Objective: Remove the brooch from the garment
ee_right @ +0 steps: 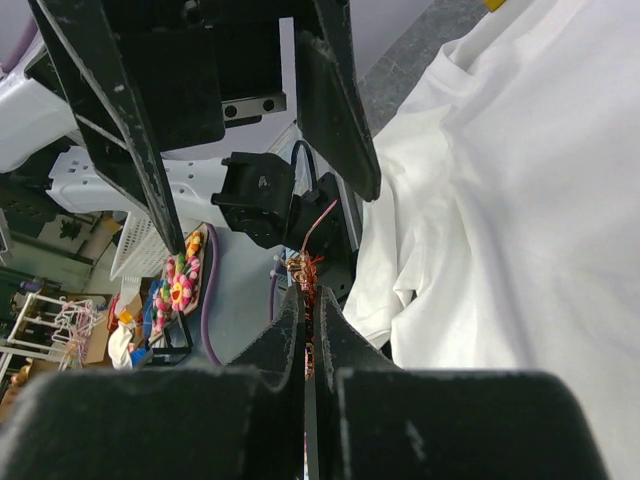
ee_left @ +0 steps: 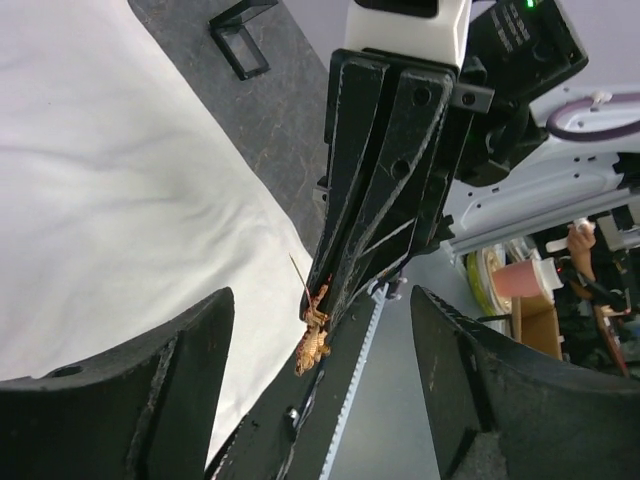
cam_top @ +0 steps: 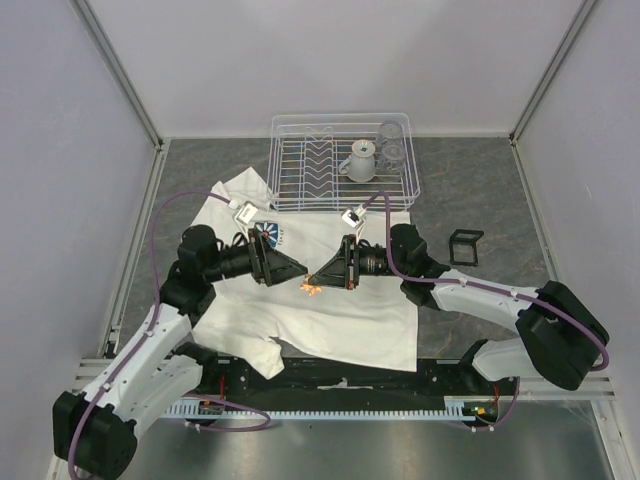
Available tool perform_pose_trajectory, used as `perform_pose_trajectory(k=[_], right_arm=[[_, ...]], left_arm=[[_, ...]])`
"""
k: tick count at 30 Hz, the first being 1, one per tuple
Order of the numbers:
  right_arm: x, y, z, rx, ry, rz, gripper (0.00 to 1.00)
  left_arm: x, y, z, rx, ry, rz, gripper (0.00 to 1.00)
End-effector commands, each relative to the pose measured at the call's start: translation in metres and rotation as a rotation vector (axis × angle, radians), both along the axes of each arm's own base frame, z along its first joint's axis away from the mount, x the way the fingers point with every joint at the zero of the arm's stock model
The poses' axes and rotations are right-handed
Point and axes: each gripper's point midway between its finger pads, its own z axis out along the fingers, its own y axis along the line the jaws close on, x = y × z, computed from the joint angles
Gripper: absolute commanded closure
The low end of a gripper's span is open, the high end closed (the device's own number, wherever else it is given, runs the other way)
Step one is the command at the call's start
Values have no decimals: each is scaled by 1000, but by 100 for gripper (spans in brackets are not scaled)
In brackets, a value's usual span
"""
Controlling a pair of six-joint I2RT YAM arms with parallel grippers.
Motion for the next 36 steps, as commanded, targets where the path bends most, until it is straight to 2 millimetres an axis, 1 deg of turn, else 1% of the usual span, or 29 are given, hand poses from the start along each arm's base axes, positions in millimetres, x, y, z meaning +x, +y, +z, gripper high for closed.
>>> perform_pose_trajectory(k=[1,5,7,8,10,12,14,18,23,24,25,26,27,28,29,30,31,32,33,34,36], right_arm=[[-3,0,17,49,-61,14,100],[-3,0,18,53,-62,12,100],[-3,0,18,53,-63,12,100],[-2,0,17,53,-63,11,100],[-1,0,15,47,-58,8,100],[-1,1,14,47,-55,8,100],[-1,1,15,50,-51,7,100],[1,1,16,54,-51,1,100],[1,2,16,58,-45,-1,100],[1,2,18,62,-45,-1,100],[0,2,18,62,-47,1,100],[0,2,19,64,-46,1,100],[0,1,19,64,-47,1,100],[0,1,18,61,-46,-1,100],[1,1,18,60,-47,-4,100],[1,1,18,59,-49,-4,100],[0,1,17,55,-46,-4,100],[0,1,18,56,-47,-4,100],[1,1,18,57,-50,-3,100],[0,1,18,56,-50,-2,100],[1,2,17,54,-49,-3,100]], left_arm=[[15,-6,23,-65,44,20,21],[22,-11,27,-92,42,5,21],[19,-13,31,-112,46,-19,23],[20,-14,36,-125,24,-30,24],[16,-15,41,-141,16,-58,26],[9,-16,50,-168,-19,-95,26],[5,-16,55,-181,-34,-116,26],[-3,-16,59,-188,-42,-147,30],[-9,-15,60,-194,-36,-164,30],[-11,-14,62,-198,-48,-154,30],[-8,-12,52,-166,17,-116,30],[7,-8,52,-132,-34,-21,30],[13,-5,46,-106,-12,29,28],[24,2,32,-56,47,127,27],[29,5,32,-34,51,161,26],[32,7,23,-11,103,189,24],[35,8,17,5,137,211,23],[36,7,9,14,183,207,23],[35,4,8,5,193,191,23],[34,1,10,-12,196,169,23],[27,-7,19,-75,180,93,23]])
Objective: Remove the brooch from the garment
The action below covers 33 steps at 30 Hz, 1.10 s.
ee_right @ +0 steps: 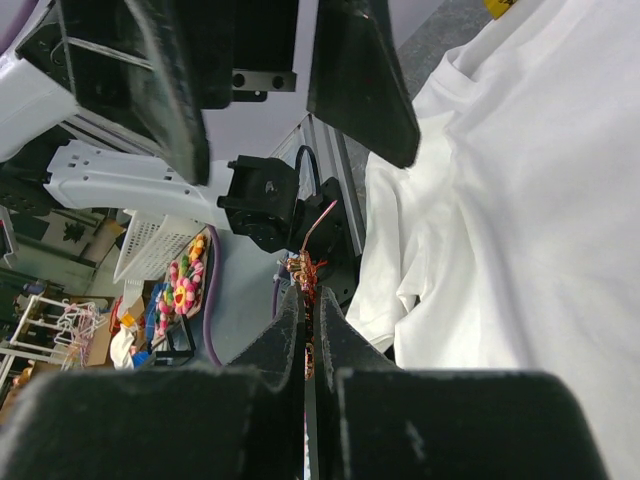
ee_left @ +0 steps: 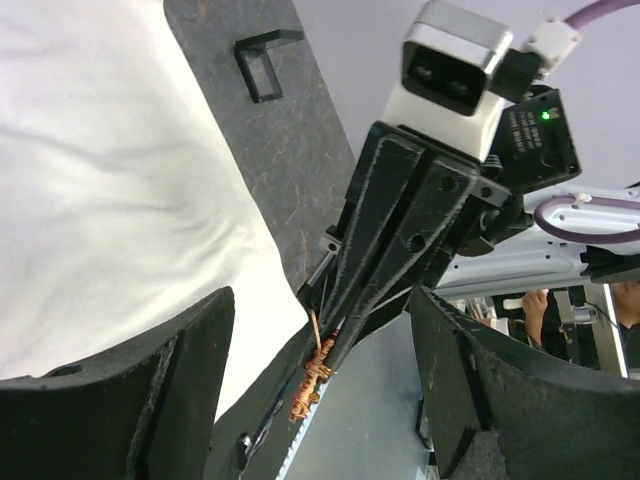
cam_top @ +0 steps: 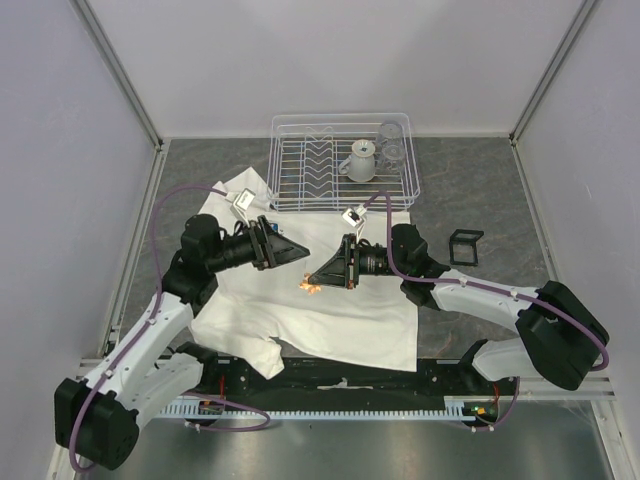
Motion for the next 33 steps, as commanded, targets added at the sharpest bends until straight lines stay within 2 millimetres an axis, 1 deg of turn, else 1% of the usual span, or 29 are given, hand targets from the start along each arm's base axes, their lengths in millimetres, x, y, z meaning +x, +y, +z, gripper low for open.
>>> perform_pose_trajectory(k=[1,3,6,9,12,16,20,26,32,33], right_arm=[[1,1,14,44,-51,-2,100],[2,2,12,42,-49,-2,100],[2,3,11,42,-46,1,100],[2,3,11,46,-43,-1,100],[2,2,12,48,-44,-1,100],[2,2,14,53,-47,-2,100],[3,2,14,52,-48,-5,100],[5,3,14,52,-48,-13,100],[8,4,15,54,-27,-29,100],[9,5,18,63,-27,-33,100]], left_arm=[[-4,-7,2,-48,26,-61,23],[-11,-12,13,-94,13,-128,23],[-16,-12,22,-124,-10,-150,23],[-20,-13,26,-135,-19,-169,23],[-24,-15,27,-148,-3,-192,23],[-24,-15,24,-137,9,-190,23],[-27,-16,27,-145,4,-208,23],[-40,-15,36,-160,-23,-253,26],[-58,-13,40,-171,-55,-307,25],[-61,-13,42,-177,-64,-307,25]])
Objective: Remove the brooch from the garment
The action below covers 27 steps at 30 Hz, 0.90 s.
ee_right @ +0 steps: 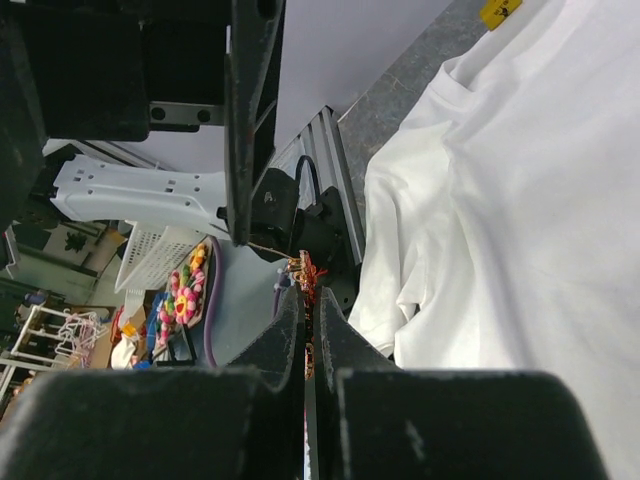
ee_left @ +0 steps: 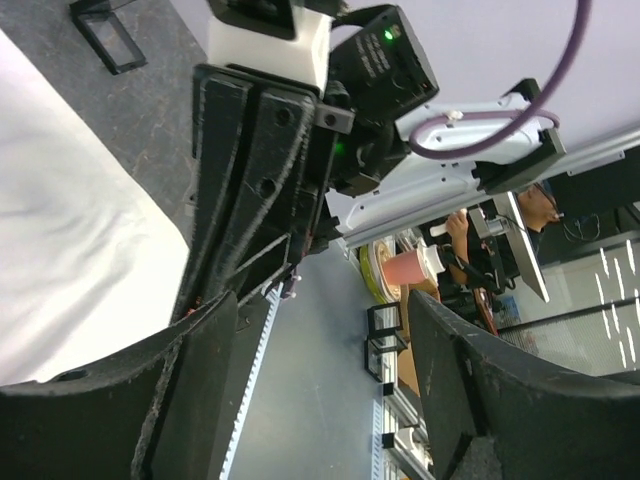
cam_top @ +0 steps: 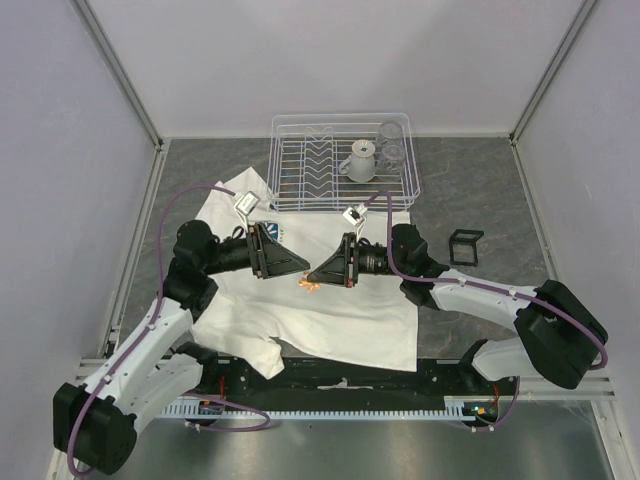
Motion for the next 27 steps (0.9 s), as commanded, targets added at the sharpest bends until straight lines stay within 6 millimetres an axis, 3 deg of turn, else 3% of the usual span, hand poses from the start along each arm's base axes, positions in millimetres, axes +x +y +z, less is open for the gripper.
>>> perform_pose_trajectory(k=[1,3,9,14,15,16,20,24,27], right_arm=[[7,5,18,64,-6,-26,100],[8,6,28,110,-5,-25,100],[13,11,30,164,59,-45,100],[9,10,25,161,44,-18,100],[7,9,22,151,30,-9,100],[5,8,23,146,16,-5,100],[1,2,22,117,-29,4,100],[-7,-1,35,142,-62,36,100],[-7,-4,42,148,-74,24,100]], left_arm=[[-23,0,8,-40,-22,-71,25],[-27,0,9,-57,-24,-78,24],[-43,-7,13,-109,6,-116,23],[-53,1,40,-71,-102,-78,22],[-47,4,39,-18,-195,-38,22],[-37,10,53,18,-222,56,22],[-22,30,34,170,-191,236,28],[-12,29,-4,223,-52,256,35],[-8,31,-12,204,-40,301,35]])
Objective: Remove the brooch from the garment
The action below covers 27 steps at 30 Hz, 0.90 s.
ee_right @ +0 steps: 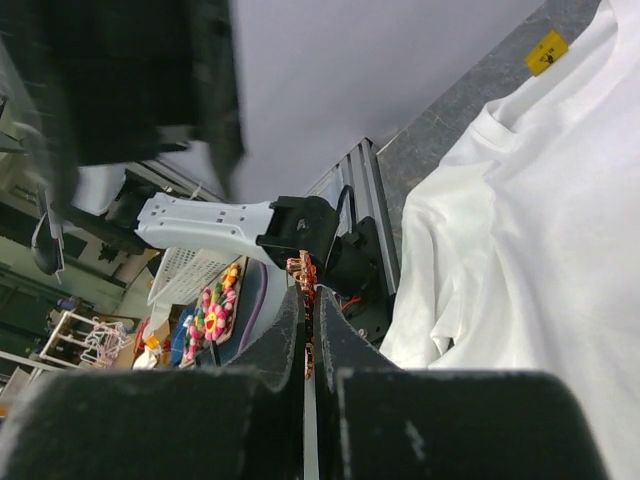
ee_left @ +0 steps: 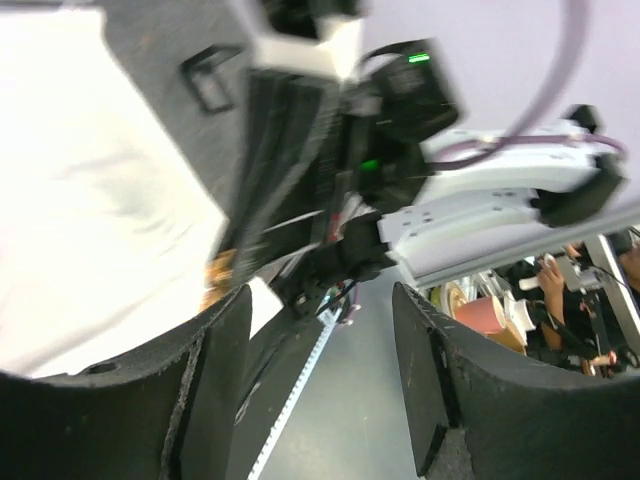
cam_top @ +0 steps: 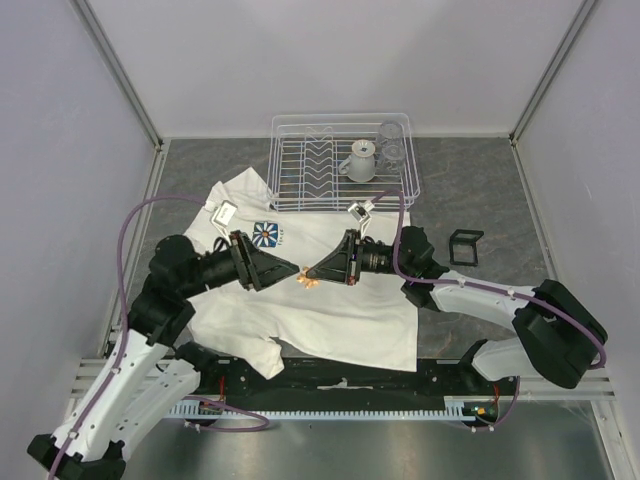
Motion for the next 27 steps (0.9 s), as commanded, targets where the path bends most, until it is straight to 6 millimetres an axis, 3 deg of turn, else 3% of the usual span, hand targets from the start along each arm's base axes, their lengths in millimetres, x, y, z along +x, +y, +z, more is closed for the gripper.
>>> perform_pose_trajectory(k=[1,4,8,19,22,27], right_arm=[[-5,-7,22,46,-88,8,100],[-1,-5,25,47,-79,-6,100],[2,-4,25,50,-66,-12,100],[-3,-5,26,62,-66,10,100],[-4,-5,26,65,-62,9,100],[-3,-6,27,72,-51,7,100]], left_arm=[[14,5,-50,60,111,89,32],[11,-4,-56,-4,146,34,28],[10,-8,-63,-22,160,6,48],[14,-13,-66,-55,154,-9,60],[15,-14,-65,-50,156,-14,78],[16,-14,-63,-33,141,-21,93]])
